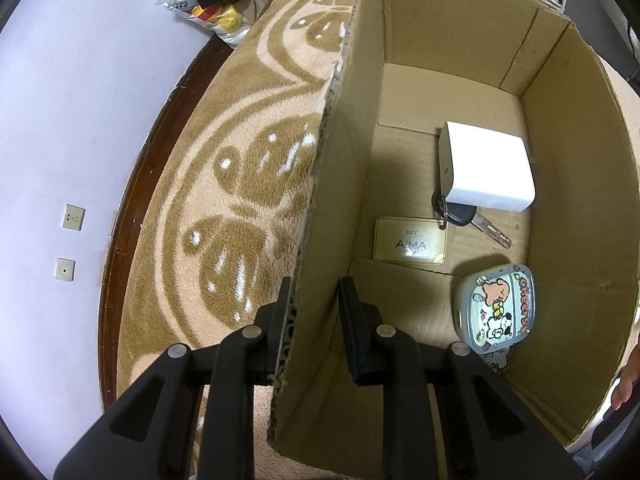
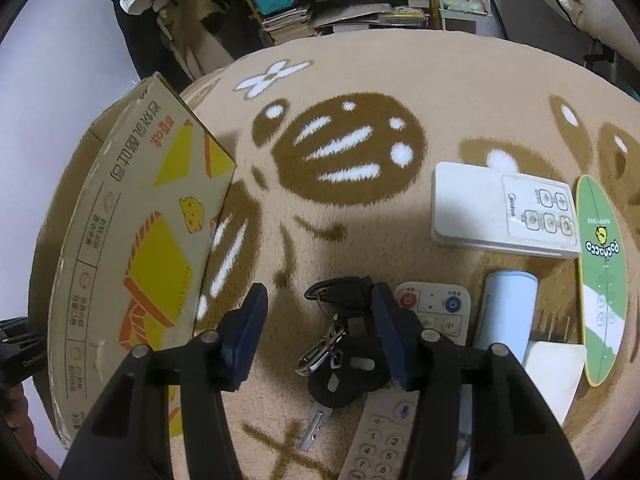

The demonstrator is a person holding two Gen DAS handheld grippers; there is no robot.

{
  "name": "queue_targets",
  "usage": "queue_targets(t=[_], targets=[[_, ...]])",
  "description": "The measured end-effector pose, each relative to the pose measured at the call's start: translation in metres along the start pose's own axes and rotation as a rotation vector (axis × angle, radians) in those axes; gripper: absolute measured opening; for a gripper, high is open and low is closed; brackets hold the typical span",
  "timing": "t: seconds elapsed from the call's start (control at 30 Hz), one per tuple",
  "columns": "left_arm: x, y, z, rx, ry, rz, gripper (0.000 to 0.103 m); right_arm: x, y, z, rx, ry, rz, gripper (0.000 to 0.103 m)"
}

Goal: Organize rigid objects
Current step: 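Move the right tool back over the remaining items, then grasp the black car key bunch with the right tool, then carry the keys into the box and open the right tool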

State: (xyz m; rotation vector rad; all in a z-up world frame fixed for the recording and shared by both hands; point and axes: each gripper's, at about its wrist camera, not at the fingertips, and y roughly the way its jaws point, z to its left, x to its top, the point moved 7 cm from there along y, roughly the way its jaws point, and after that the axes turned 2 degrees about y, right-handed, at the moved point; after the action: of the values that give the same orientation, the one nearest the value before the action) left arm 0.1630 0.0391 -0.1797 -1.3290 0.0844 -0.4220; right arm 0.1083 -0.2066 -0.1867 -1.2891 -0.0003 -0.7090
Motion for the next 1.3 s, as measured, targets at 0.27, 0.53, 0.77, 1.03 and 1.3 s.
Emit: queue_targets(t=[0.27, 0.53, 0.77, 1.03, 1.3], targets=[[-0.001, 0.000, 0.000, 0.004, 0.010, -0.001, 0.022, -0.002, 0.016, 0.010, -0.092, -0.064, 0.004, 0.038], [-0.002, 0.000, 0.001, -0.003, 0.011, -0.003, 0.022, 0.009, -0.003, 0.016, -0.079, -0.075, -0.082, 0.038], [-0.001, 0.000, 0.001, -0.003, 0.010, -0.002, 0.022, 0.031, -0.049, 0.034, -0.011, -0.090, -0.260, 0.038], [-0.002, -0.001, 0.000, -0.001, 0.014, -0.004, 0.022, 0.053, -0.083, 0.054, 0.053, -0.078, -0.375, 0.038], [-0.003, -0.001, 0.000, 0.003, 0.019, -0.005, 0.022, 0.068, -0.140, 0.094, 0.165, -0.136, -0.519, 0.038]])
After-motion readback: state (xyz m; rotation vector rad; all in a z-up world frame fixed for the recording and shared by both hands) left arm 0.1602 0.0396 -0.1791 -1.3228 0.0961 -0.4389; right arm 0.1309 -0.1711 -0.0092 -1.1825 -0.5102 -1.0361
